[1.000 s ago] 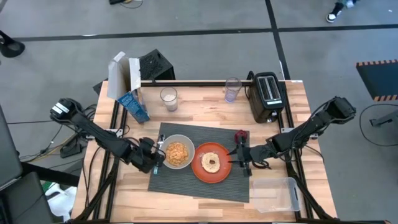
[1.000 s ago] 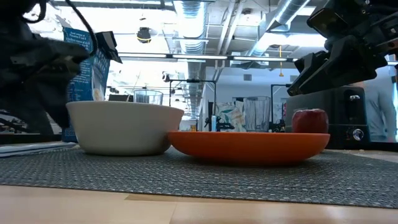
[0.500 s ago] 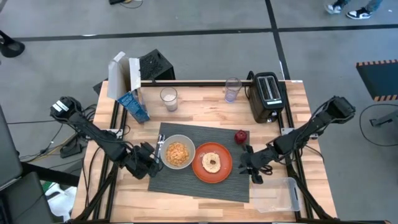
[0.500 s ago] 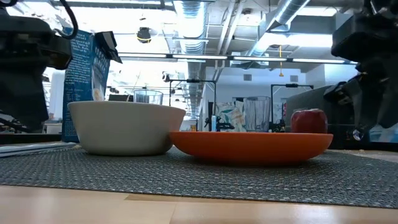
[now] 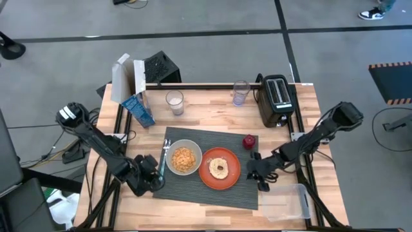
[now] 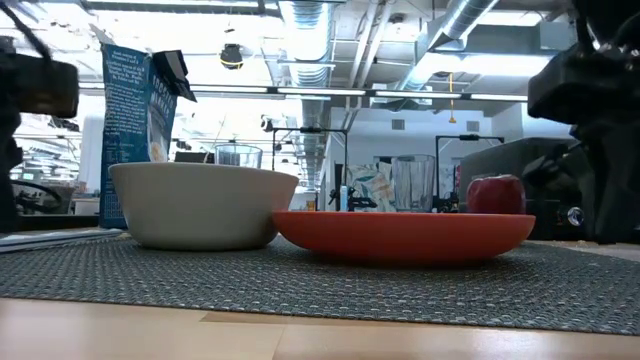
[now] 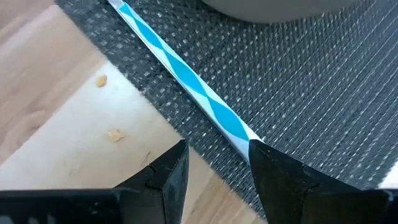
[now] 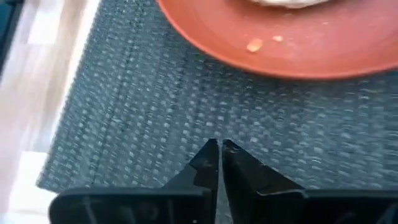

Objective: Arrange a breakfast setting
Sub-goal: Put the spoon beside the bowl

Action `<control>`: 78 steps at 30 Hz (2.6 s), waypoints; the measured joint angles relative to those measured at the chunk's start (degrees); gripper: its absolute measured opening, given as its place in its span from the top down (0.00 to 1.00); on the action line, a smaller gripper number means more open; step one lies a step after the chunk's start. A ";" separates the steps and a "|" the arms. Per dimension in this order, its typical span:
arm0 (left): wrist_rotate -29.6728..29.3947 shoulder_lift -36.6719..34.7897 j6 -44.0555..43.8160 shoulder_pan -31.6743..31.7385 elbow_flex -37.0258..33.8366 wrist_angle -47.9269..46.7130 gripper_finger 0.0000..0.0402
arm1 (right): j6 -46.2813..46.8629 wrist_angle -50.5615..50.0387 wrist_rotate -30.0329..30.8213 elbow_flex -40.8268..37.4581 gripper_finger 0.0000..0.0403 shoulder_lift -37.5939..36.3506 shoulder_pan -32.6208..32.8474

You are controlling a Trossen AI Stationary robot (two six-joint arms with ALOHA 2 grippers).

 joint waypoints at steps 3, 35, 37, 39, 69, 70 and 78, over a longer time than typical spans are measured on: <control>0.68 2.05 0.88 -0.33 0.00 1.29 0.62 | -0.07 2.84 -0.56 0.14 0.92 2.99 0.04; 1.16 1.97 1.56 -1.67 -0.24 2.67 0.62 | -6.58 -4.07 0.22 -0.18 0.92 0.43 -8.35; 1.20 0.18 1.94 -1.72 -0.30 2.65 0.62 | -6.63 -4.89 0.30 -0.32 0.92 -1.08 -8.35; 0.76 -1.68 1.98 -1.70 -0.20 2.31 0.62 | -6.62 -5.17 0.31 -0.40 0.92 -2.89 -8.39; 1.50 -6.20 14.91 19.19 -6.73 -13.10 0.62 | -7.05 -4.25 2.00 -0.14 0.92 -8.81 -8.32; 1.36 -6.19 16.41 19.83 -6.73 -12.66 0.62 | -7.01 -4.27 2.00 -0.14 0.92 -8.81 -8.23; 0.28 -6.10 21.64 22.99 -6.80 -10.97 0.62 | -7.00 -4.12 2.02 -0.14 0.92 -8.82 -8.22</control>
